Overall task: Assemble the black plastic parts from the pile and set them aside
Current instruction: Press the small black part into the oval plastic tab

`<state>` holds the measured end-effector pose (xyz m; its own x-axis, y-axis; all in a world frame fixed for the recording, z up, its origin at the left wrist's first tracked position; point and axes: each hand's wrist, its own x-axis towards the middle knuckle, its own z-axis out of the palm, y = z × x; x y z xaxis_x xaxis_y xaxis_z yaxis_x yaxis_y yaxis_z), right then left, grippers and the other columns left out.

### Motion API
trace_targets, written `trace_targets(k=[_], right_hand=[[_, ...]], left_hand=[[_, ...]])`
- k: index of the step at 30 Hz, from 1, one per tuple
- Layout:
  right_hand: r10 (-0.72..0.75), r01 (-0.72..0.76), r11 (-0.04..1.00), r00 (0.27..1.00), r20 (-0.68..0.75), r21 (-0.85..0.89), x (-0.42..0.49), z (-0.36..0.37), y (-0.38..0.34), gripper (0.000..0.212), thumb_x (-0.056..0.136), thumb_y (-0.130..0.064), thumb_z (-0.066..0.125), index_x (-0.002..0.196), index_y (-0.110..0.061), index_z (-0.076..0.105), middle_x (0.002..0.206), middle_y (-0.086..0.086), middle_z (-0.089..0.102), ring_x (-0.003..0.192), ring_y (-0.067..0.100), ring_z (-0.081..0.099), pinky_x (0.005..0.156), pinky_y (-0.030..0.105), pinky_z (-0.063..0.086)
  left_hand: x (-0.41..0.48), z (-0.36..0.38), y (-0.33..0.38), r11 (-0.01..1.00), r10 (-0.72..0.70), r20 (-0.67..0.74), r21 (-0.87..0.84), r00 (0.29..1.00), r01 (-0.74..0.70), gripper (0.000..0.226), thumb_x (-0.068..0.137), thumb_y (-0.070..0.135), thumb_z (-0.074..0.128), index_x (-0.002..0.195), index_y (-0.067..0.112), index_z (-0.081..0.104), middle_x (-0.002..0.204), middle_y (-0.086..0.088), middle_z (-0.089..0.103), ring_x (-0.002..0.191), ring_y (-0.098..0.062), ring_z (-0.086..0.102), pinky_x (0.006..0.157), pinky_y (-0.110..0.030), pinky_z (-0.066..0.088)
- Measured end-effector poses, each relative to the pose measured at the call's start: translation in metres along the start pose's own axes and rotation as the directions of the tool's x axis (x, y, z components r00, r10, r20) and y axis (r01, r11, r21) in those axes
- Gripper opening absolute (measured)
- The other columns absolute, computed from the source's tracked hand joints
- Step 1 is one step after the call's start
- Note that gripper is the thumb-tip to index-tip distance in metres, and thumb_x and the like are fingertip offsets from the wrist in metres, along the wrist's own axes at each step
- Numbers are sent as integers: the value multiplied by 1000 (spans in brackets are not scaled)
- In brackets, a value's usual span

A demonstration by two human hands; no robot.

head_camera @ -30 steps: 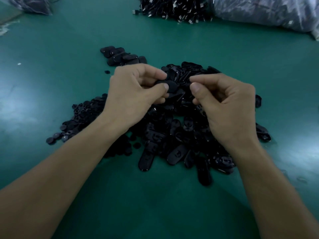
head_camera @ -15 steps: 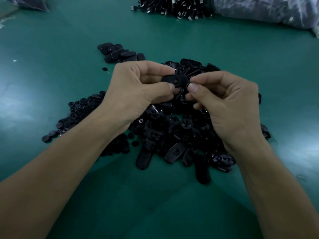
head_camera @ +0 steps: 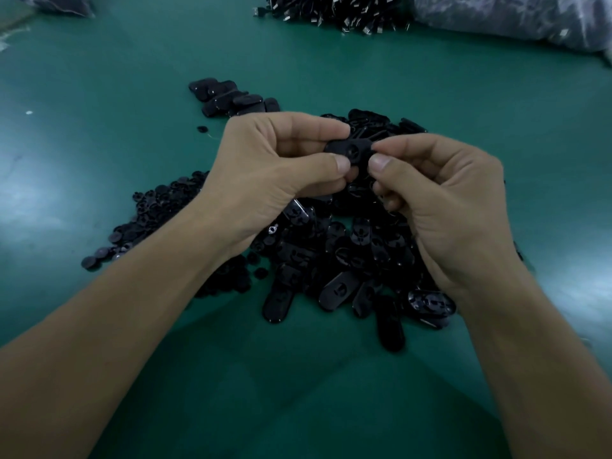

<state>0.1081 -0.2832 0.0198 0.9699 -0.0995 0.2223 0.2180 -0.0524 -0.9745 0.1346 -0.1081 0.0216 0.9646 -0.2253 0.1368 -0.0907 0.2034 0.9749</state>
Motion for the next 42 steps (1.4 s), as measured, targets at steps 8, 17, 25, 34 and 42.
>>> trace_targets(k=[8, 17, 25, 34, 42], right_hand=[[7, -7, 1000, 1000, -15, -13, -1, 1, -2, 11, 83, -12, 76, 85, -22, 71, 71, -3, 72, 64, 8, 64, 60, 20, 48], [134, -142, 976, 989, 60, 163, 0, 0, -3, 10, 77, -12, 74, 75, -22, 74, 68, -1, 69, 62, 9, 61, 56, 19, 46], [75, -75, 995, 997, 7, 67, -3, 2, -4, 16, 86, -5, 74, 82, -20, 72, 67, -4, 68, 62, 8, 60, 56, 18, 45], [-52, 47, 989, 998, -28, -142, -5, 8, -6, 18, 88, -4, 74, 83, -21, 71, 66, -8, 70, 61, 2, 63, 58, 13, 46], [-50, 51, 986, 999, 8, -157, -4, 7, -5, 21, 89, -2, 72, 84, -22, 71, 68, -9, 71, 63, 1, 64, 62, 13, 48]], left_hand=[[1, -2, 0, 1000, 19, 53, -1, 998, -19, 27, 80, -11, 72, 97, 9, 74, 82, -8, 77, 79, -21, 76, 69, -25, 60], [1, -3, 0, 999, 43, 82, -1, 996, -43, 24, 79, -5, 74, 99, 9, 74, 77, -6, 76, 73, -18, 74, 66, -24, 59], [1, -4, 0, 998, 45, 85, 32, 995, -48, 24, 80, -5, 74, 99, 10, 75, 78, -7, 76, 75, -18, 74, 67, -25, 59], [0, -1, -2, 985, 67, 75, 154, 995, -78, 25, 82, -8, 74, 99, 11, 74, 79, -4, 77, 76, -18, 75, 68, -24, 59], [-1, -1, -3, 984, 69, 90, 158, 994, -82, 26, 82, -9, 74, 98, 11, 74, 85, -14, 76, 78, -21, 73, 72, -26, 60]])
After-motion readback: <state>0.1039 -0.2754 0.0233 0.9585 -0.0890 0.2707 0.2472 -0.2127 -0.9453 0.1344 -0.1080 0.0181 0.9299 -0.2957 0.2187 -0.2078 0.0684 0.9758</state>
